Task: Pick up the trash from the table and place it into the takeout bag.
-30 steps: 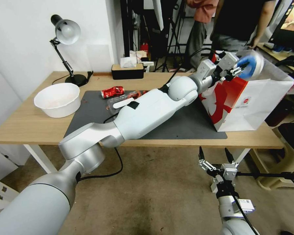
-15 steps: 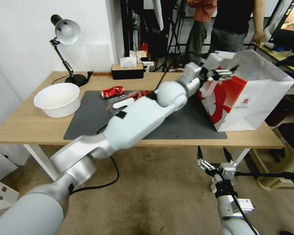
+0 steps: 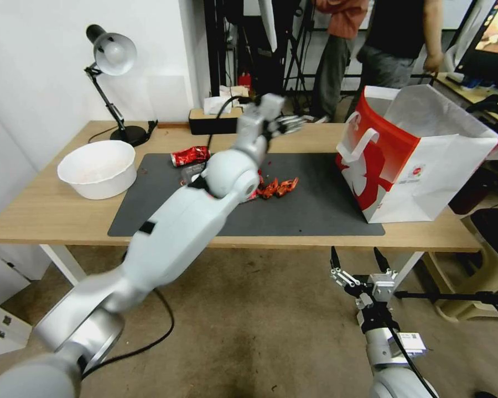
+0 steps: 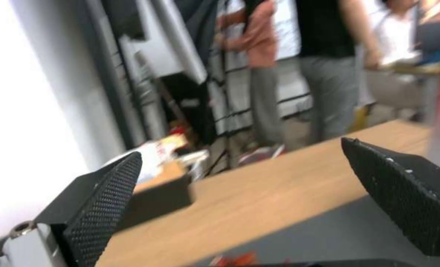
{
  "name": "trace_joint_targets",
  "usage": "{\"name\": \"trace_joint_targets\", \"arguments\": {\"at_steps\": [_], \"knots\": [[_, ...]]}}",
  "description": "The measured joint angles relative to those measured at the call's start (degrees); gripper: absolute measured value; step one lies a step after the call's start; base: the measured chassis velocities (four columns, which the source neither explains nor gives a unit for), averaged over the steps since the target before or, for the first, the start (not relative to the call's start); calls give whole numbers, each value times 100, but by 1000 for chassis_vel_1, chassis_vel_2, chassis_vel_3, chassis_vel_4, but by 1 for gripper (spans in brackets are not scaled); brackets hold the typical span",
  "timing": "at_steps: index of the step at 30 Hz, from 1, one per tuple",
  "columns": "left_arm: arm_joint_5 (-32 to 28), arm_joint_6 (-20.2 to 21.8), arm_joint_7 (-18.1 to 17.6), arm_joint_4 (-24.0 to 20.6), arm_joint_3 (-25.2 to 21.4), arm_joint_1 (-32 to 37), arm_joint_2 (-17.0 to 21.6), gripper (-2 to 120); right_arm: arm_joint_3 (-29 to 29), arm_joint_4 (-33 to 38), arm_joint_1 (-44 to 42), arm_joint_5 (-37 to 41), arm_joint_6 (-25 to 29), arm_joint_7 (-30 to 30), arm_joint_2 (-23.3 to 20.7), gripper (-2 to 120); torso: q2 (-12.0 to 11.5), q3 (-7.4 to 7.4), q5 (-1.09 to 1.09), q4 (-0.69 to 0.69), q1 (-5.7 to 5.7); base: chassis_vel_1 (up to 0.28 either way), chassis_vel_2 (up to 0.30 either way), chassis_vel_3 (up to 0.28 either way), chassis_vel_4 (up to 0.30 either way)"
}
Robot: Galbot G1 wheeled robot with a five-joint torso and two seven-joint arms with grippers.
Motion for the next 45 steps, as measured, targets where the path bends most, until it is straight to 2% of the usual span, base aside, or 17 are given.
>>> {"name": "trace_joint_targets", "arguments": {"at_steps": [3, 6, 14, 22, 25, 33, 39, 45], "knots": [[75, 225, -243, -373, -231, 424, 197, 100, -19, -12, -8, -12, -1, 0, 9, 100, 1, 0, 1, 0, 0, 0, 0, 0, 0], [132, 334, -392, -564, -390, 724, 283, 100, -26, -12, -20, -21, -2, 1, 13, 100, 1, 0, 1, -1, 0, 0, 0, 0, 0], [247, 272, -772, -1061, -974, 1767, 437, 100, -17, -2, -56, -47, -68, 64, 8, 100, 1, 0, 0, -1, 0, 0, 0, 0, 0], [264, 69, -787, -1386, -1441, 2621, 615, 100, -13, 7, -97, -70, -69, 77, 5, 100, 1, 0, 1, -1, 0, 0, 0, 0, 0], [300, 11, -756, -1573, -1640, 3147, 712, 100, -17, 38, -122, -88, -69, 77, -9, 100, 1, 0, 1, -1, 0, 0, 0, 0, 0], [497, -253, -650, -1688, -1981, 3985, 799, 100, -67, 88, -153, -117, -70, 68, -41, 100, 0, 0, 1, 0, -1, 0, 0, 0, 0], [501, -400, -628, -1768, -2111, 4204, 912, 100, -78, 120, -154, -117, -90, 68, -77, 100, 0, 1, 2, 0, 0, 0, 0, 0, 0], [503, -407, -565, -2057, -2360, 4540, 740, 100, -92, 122, -171, -117, -94, 65, -51, 100, 0, 1, 1, -1, 0, 0, 0, 0, 0]]}}
